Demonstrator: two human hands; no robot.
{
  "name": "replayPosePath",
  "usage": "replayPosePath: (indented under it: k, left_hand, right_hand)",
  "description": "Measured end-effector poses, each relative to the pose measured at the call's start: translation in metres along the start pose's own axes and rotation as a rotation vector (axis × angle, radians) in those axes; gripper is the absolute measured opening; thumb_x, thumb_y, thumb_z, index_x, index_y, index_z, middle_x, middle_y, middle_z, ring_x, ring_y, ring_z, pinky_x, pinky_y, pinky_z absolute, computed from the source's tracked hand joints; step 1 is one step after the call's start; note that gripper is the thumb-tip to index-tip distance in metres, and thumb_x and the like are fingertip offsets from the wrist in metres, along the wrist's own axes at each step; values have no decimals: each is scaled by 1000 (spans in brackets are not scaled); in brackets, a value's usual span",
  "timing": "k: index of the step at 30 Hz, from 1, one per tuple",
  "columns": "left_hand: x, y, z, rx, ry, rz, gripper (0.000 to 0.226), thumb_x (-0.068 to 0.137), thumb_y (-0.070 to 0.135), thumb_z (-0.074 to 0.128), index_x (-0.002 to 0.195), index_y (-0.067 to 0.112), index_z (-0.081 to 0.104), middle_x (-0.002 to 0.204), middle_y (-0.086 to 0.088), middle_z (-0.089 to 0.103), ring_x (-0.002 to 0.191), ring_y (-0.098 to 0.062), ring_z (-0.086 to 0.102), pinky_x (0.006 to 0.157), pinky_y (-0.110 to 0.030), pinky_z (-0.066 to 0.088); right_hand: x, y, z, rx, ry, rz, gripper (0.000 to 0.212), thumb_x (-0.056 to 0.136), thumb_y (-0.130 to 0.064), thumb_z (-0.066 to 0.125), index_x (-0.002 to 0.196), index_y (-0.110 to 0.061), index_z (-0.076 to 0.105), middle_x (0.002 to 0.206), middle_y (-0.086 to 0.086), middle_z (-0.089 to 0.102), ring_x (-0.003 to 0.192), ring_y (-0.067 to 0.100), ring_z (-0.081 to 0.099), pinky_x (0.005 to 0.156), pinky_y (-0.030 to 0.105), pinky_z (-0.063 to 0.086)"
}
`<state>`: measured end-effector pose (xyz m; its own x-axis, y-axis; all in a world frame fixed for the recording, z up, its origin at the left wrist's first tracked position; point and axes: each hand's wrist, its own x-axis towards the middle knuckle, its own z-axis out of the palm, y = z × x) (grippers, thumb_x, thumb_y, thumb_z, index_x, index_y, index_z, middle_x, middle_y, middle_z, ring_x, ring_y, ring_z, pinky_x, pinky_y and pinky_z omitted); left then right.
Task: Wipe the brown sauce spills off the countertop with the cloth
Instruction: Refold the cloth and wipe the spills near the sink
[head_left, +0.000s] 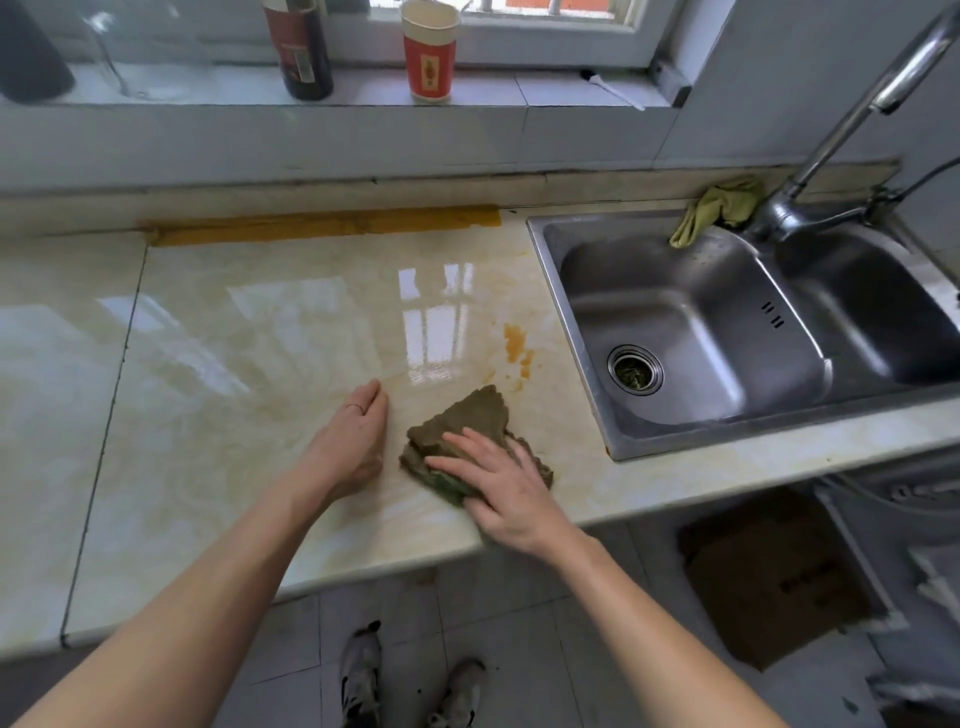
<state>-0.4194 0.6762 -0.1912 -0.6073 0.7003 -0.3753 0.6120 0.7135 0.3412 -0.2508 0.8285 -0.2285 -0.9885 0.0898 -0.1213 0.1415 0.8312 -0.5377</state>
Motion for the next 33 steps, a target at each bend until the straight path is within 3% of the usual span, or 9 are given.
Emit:
replayPosePath:
  k: [5,11,15,17,20,23,26,30,33]
  left_hand:
    - [0,1,2,-6,19,-3,69,89,0,35,151,1,4,159,-13,-5,148,-24,2,117,-23,4]
    - [0,6,2,11,26,-39,67,90,0,32,151,1,3,159,-11,-6,148,-22,0,116,-21,2]
    - [1,8,2,-1,18,-52,68,90,0,33,151,2,2,159,-11,-8,148,-21,-1,112,-16,-1]
    - [0,9,2,-4,12,-62,69,89,0,35,150,1,2,159,-11,-8,148,-22,-1,114,-17,-1]
    - [1,11,3,0,19,-78,70,88,-1,34,150,1,3,159,-12,-7,148,-23,-1,117,-22,2]
    - [1,15,1,-5,11,-89,69,88,-2,32,150,0,3,159,-12,-6,148,-22,0,117,-22,3]
    - [0,15,0,-22,-4,-95,68,88,-3,31,150,0,3,159,-11,-6,148,-21,-1,119,-23,3]
    - [1,19,1,18,14,-131,67,89,1,34,150,-1,7,159,-13,-1,148,-24,5,120,-29,14]
    - [3,32,1,35,111,-176,55,89,4,38,143,0,27,152,-18,22,139,-31,27,111,-32,30]
  right_hand:
    - [8,-8,3,-43,153,232,66,88,-19,47,146,-44,32,161,-13,14,148,7,0,118,49,-5]
    - [-4,1,0,-14,0,-47,61,87,-24,43,146,-40,36,160,-13,20,148,5,4,114,36,-9]
    - [17,38,-31,-40,91,177,63,91,-19,48,147,-42,31,160,-14,14,146,2,-1,119,49,0]
    - [22,25,-26,-100,103,271,65,94,-20,46,150,-43,23,162,-12,5,148,8,-6,118,51,-5]
    - [11,-1,-5,-139,77,139,66,94,-24,44,151,-43,18,163,-8,3,149,13,-8,116,51,-5]
    - [4,14,-11,-105,-32,-40,64,88,-29,41,149,-42,27,162,-10,12,149,11,0,116,46,-4]
    - [20,42,-32,-48,-31,14,64,87,-26,43,147,-42,31,160,-14,15,148,7,2,119,48,-2]
    - [32,24,-28,-115,48,205,65,95,-22,45,150,-45,19,162,-12,2,148,9,-9,117,50,-7]
    - [23,5,-12,-138,38,79,65,95,-25,44,150,-45,17,163,-10,2,148,12,-10,115,48,-9]
